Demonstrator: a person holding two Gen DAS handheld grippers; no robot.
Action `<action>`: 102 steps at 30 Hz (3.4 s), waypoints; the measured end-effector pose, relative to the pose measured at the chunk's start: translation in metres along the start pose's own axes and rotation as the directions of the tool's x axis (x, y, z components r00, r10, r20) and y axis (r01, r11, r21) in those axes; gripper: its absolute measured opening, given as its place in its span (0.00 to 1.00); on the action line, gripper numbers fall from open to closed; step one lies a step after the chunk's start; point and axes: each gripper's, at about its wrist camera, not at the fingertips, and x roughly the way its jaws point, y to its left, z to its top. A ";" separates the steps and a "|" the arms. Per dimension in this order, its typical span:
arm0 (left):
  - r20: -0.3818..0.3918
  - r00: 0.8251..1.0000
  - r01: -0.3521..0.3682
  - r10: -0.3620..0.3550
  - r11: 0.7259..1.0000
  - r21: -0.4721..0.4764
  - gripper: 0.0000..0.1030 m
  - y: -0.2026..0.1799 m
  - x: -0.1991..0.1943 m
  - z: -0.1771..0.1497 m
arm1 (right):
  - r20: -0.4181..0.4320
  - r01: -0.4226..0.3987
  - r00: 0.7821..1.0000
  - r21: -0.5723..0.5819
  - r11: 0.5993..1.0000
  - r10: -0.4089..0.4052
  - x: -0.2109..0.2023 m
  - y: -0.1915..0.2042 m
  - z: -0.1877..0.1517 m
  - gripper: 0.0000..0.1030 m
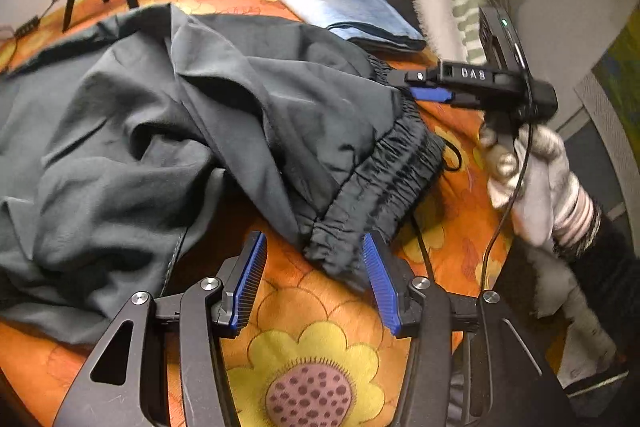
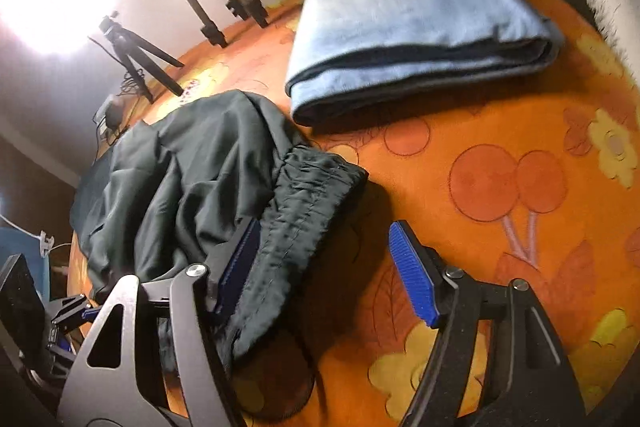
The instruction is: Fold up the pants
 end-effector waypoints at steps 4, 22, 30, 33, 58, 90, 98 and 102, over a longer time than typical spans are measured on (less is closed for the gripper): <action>-0.012 1.000 0.008 -0.008 1.000 -0.030 0.48 0.003 0.010 0.002 | 0.002 -0.009 1.000 -0.002 1.000 0.009 0.007 0.002 -0.001 0.54; 0.085 0.994 0.067 -0.065 0.998 -0.021 0.08 -0.021 0.012 0.034 | 0.171 0.192 0.971 -0.126 0.973 -0.169 -0.020 0.015 0.028 0.09; 0.121 0.988 0.096 -0.097 0.995 0.017 0.08 -0.031 0.008 0.061 | 0.193 0.137 0.977 -0.219 0.966 -0.095 -0.057 0.007 0.009 0.24; 0.147 0.983 0.112 -0.111 0.994 0.003 0.08 -0.028 0.003 0.073 | 0.183 -0.028 0.979 -0.321 0.946 0.091 -0.087 0.023 -0.020 0.36; 0.227 0.974 0.014 -0.020 0.999 0.030 0.14 -0.022 -0.040 0.102 | 0.154 0.004 0.985 -0.476 0.879 0.079 -0.046 0.086 -0.008 0.11; 0.106 0.991 -0.066 0.083 0.985 -0.158 0.30 0.061 -0.054 -0.047 | 0.178 0.255 0.964 -0.393 0.883 -0.200 -0.056 0.054 -0.059 0.67; 0.175 0.984 0.032 0.016 0.964 -0.265 0.30 0.072 -0.044 -0.042 | 0.088 0.084 0.992 0.022 0.996 -0.085 -0.056 -0.010 -0.051 0.70; 0.197 0.980 0.042 0.010 0.965 -0.257 0.27 0.072 -0.044 -0.039 | 0.043 -0.019 0.999 0.194 0.981 0.011 -0.041 -0.028 -0.056 0.70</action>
